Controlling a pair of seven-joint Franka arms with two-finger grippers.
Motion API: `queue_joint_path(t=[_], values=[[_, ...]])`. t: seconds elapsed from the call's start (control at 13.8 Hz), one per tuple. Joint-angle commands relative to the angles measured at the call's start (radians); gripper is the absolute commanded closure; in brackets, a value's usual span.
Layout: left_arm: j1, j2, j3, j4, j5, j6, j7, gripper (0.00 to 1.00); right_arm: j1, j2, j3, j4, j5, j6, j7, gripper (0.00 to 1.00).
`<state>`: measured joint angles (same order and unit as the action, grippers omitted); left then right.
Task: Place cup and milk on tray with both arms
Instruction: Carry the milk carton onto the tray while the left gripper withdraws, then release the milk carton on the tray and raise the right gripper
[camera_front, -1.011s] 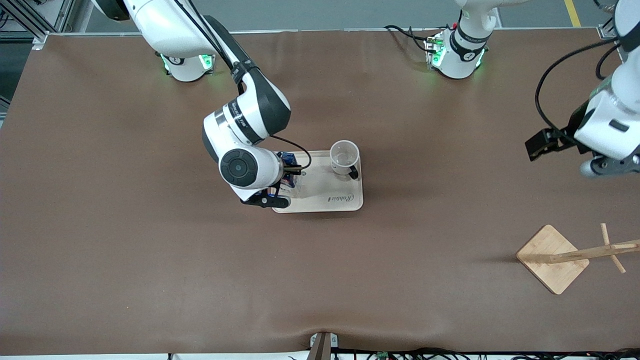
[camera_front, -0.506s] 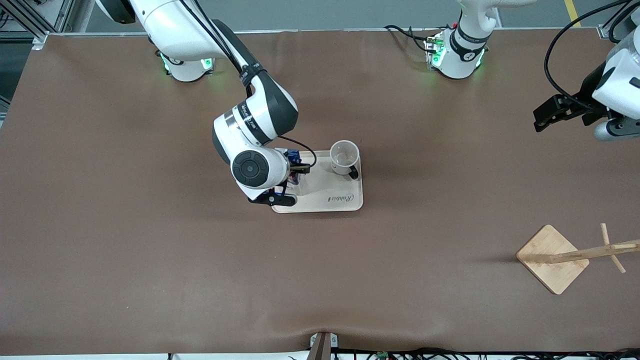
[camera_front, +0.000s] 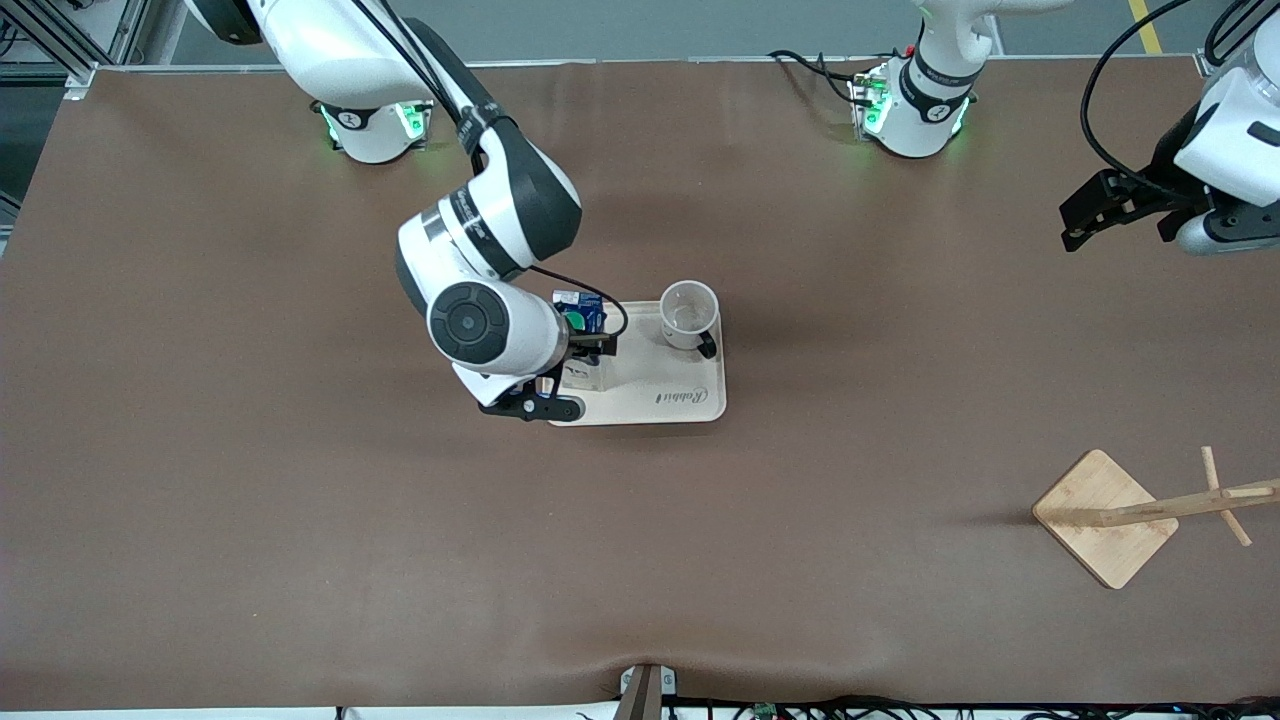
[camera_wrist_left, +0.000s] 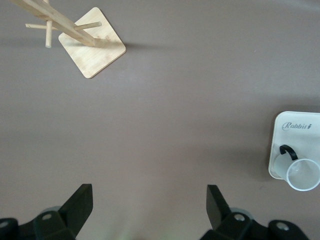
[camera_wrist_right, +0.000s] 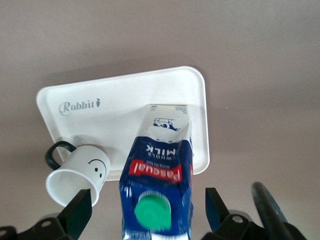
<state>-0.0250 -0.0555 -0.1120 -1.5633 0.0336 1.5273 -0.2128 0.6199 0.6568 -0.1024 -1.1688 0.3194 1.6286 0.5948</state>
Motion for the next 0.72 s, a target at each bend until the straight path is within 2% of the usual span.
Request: queue_joint_path(t=[0.0, 0.14, 0.36, 0.65], values=[[0.017, -0.020, -0.005, -0.021, -0.034, 0.022, 0.023, 0.00, -0.026, -0.070, -0.051, 0.066, 0.000, -0.093, 0.002, 0.00], [0.016, -0.014, -0.005, -0.020, -0.035, 0.020, 0.023, 0.00, -0.063, -0.135, -0.115, 0.067, 0.001, -0.150, 0.002, 0.00], [0.016, -0.018, -0.002, -0.018, -0.032, 0.011, 0.015, 0.00, -0.161, -0.221, -0.169, 0.067, -0.014, -0.220, -0.015, 0.00], [0.016, -0.021, 0.000, -0.018, -0.020, -0.035, 0.015, 0.00, -0.221, -0.371, -0.177, 0.014, -0.154, -0.286, -0.168, 0.00]])
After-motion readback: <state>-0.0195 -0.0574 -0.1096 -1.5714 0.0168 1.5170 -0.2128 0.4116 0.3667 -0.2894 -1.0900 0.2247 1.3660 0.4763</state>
